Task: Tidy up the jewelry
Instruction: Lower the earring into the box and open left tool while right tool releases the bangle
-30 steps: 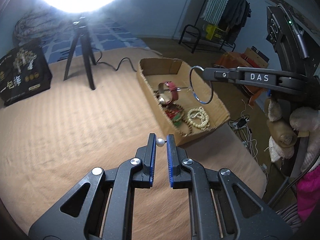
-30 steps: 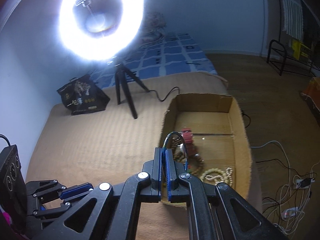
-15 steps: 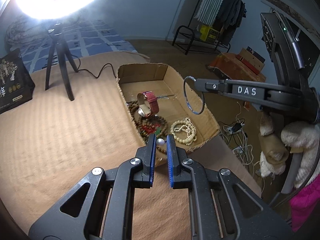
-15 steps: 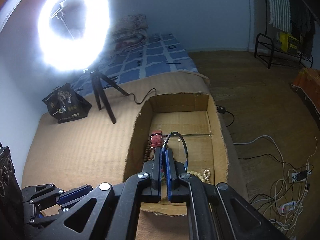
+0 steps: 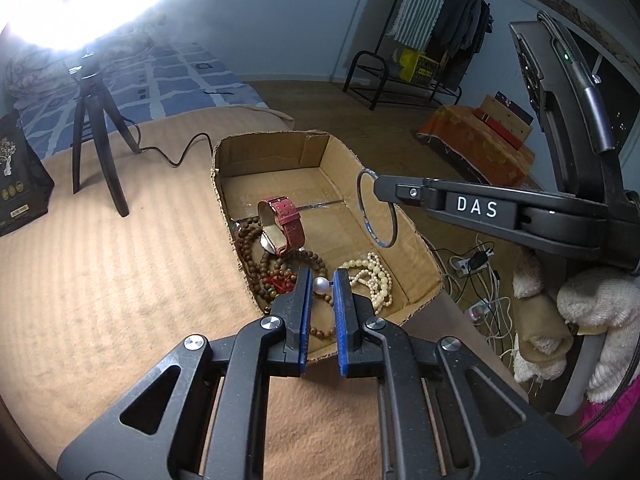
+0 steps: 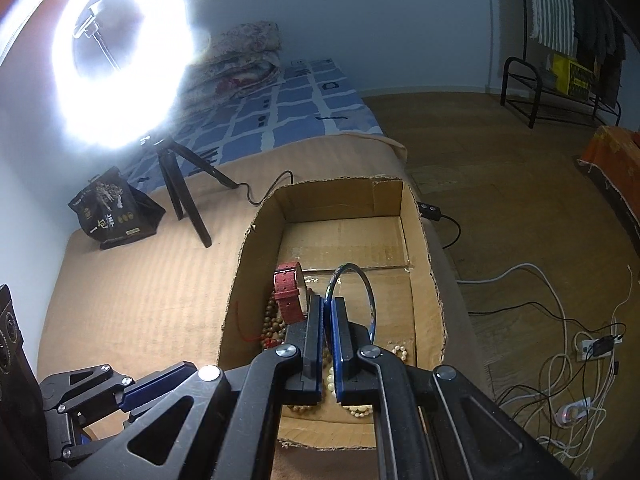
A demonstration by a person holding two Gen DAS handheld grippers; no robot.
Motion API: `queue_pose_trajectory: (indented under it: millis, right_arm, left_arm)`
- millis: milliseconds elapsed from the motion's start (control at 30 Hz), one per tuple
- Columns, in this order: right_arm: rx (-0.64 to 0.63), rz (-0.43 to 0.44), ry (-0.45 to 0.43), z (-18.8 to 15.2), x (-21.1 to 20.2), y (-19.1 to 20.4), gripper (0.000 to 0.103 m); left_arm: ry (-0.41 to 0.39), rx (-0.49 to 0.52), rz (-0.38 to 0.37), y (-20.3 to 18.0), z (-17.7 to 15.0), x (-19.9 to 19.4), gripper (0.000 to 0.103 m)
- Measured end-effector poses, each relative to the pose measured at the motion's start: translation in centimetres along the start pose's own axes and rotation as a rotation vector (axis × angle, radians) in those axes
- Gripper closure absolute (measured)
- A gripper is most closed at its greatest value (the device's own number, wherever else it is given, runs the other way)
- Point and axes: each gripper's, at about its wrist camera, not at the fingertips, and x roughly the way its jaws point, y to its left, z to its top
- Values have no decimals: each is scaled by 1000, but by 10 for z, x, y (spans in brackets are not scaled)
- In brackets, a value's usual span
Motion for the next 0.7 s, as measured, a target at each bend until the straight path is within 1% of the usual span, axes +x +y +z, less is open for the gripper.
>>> queue_pose_trajectory:
  millis: [300, 700]
  right_arm:
    - [18, -12, 3, 1, 5, -9, 102]
    - [13, -3, -12, 3, 4, -8, 102]
  left_arm:
    - [4, 13, 5, -5, -1, 8, 94]
    - [-7, 14, 10, -5, 0, 8, 94]
